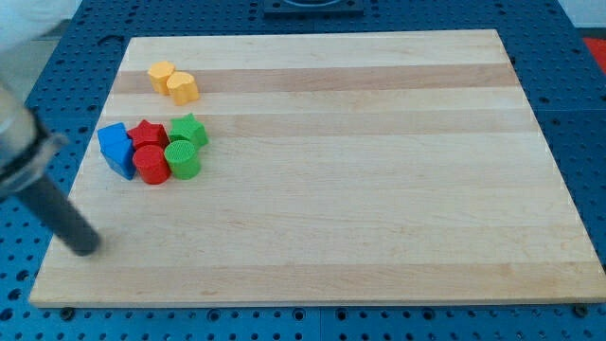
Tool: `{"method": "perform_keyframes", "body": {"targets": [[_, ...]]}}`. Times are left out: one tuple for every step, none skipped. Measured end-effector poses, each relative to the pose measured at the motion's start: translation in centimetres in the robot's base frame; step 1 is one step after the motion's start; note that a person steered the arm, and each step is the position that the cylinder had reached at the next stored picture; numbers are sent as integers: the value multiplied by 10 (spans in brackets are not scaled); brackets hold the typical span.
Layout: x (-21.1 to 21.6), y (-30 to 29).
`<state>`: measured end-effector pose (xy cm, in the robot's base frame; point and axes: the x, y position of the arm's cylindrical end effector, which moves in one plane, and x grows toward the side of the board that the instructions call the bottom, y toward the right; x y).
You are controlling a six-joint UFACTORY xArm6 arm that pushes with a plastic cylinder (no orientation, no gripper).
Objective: Slide the yellow hexagon and yellow heart down a bit
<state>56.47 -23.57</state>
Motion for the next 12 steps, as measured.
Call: {"method": "perform_keyframes", "body": {"targets": [[-23, 79], [-76, 133], [-133, 170], [-185, 191], [-252, 154], [-308, 104], [-318, 39], [-288, -18], [-247, -45], [-226, -47], [-251, -56], [-299, -60]]}}
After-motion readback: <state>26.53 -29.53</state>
